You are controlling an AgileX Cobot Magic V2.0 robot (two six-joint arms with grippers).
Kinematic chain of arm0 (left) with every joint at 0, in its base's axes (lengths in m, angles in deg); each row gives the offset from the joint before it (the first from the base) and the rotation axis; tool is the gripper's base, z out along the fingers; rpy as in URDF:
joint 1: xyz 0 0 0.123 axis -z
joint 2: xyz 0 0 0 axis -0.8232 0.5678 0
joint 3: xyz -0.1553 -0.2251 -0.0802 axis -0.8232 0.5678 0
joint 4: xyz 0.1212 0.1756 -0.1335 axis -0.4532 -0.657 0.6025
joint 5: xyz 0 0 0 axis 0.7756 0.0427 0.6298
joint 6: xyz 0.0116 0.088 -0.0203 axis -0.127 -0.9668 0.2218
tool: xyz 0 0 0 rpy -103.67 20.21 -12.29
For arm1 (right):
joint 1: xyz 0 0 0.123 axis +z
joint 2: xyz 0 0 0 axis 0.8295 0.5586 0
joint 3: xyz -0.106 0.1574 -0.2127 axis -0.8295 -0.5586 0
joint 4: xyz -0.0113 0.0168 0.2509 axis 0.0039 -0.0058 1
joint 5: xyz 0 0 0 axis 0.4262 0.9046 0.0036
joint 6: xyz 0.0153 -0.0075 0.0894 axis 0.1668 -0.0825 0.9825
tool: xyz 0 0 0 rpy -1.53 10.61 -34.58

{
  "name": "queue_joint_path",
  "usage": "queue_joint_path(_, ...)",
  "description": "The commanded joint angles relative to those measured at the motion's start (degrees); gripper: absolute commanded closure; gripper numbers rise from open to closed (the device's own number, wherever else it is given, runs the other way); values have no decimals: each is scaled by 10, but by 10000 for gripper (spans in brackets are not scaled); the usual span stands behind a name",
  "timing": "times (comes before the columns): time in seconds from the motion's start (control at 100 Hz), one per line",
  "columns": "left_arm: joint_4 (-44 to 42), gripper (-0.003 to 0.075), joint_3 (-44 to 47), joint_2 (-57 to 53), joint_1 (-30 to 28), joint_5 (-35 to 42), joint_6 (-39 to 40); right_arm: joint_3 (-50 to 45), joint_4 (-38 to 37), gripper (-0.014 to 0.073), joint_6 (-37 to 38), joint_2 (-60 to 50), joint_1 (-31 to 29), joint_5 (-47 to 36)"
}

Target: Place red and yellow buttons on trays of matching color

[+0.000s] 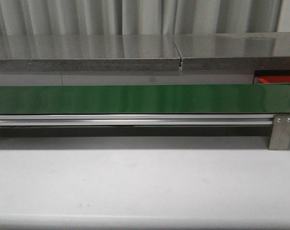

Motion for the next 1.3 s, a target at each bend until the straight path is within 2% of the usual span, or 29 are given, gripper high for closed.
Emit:
queue_joint_path(0.0, -10, 741, 15, -7, -18, 92, 8, 13, -1, 659, 0, -11, -1, -48)
queue_joint_path(0.13, -36, 741, 64, -41, -41, 158, 8, 13, -1, 659, 0, -11, -1, -48)
queue_joint_path(0.27, -55, 741, 113, -84, -47, 183, 7, 13, -1, 659, 0, -11, -1, -48)
queue_joint_path(0.63, -53, 741, 252, -213, -47, 239, 4, 13, -1, 659, 0, -11, -1, -48)
queue_joint_path(0.78, -16, 741, 331, -277, -47, 285, 4, 13, -1, 659, 0, -11, -1, -48)
queue_joint_path(0.86, -13, 741, 324, -274, -47, 229, 4, 13, -1, 659, 0, -11, -1, -48)
queue_joint_path(1.29, -13, 741, 328, -275, -47, 244, 4, 13, -1, 659, 0, -10, -1, -52)
